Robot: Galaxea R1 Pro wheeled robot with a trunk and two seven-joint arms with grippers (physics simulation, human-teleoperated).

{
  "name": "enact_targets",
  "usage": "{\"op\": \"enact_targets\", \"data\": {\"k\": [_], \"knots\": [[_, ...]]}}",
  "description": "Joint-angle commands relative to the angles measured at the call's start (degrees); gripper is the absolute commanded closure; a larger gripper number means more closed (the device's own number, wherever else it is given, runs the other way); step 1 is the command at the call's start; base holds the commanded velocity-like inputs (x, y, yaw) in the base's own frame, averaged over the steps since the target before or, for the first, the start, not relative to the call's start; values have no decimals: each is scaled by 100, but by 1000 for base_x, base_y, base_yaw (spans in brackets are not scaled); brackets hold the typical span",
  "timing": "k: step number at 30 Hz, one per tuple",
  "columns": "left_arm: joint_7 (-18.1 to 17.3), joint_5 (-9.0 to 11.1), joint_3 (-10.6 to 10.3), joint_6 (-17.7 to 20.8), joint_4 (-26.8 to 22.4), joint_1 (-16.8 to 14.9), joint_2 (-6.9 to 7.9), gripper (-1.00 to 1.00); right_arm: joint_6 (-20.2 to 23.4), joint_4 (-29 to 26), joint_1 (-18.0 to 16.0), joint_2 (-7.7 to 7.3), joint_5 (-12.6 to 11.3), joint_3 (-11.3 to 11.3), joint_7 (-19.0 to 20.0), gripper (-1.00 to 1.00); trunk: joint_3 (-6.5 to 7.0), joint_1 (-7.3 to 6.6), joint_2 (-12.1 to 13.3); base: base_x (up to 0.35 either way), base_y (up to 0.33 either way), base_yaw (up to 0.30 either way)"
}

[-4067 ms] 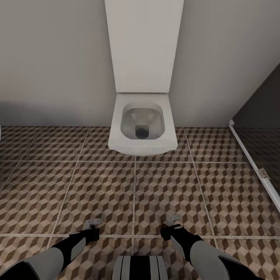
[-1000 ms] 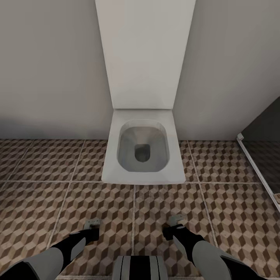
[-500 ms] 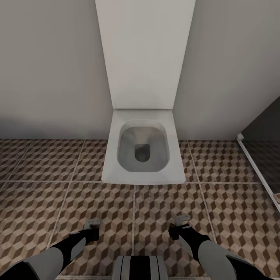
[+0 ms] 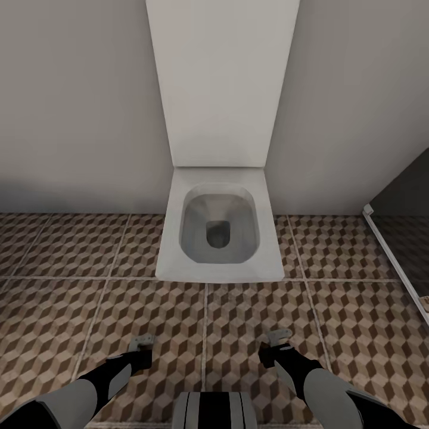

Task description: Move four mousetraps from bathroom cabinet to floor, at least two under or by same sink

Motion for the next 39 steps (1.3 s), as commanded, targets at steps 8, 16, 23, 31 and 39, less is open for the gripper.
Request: {"op": "enact_targets", "data": {"k": [8,16,23,31,39], "knots": [[-8,19,-23,26,-10,-1,4,100,32,-9,0,4,60,-46,-12,100,-3,-1,-1,0,0,0],[-8,19,-25,26,-5,-1,11,100,33,-9,0,4,60,-46,-12,100,-3,-1,-1,0,0,0],[-8,19,-31,26,-2,-1,13,100,33,-9,0,4,60,-46,-12,100,-3,-1,-1,0,0,0],[-8,19,-27,26,-9,-1,13,100,33,-9,0,4,60,-46,-12,100,-3,-1,-1,156,0,0],[-8,19,-32,26,-10,-1,13,100,33,-9,0,4,60,-46,-12,100,-3,-1,-1,264,0,0]]}}
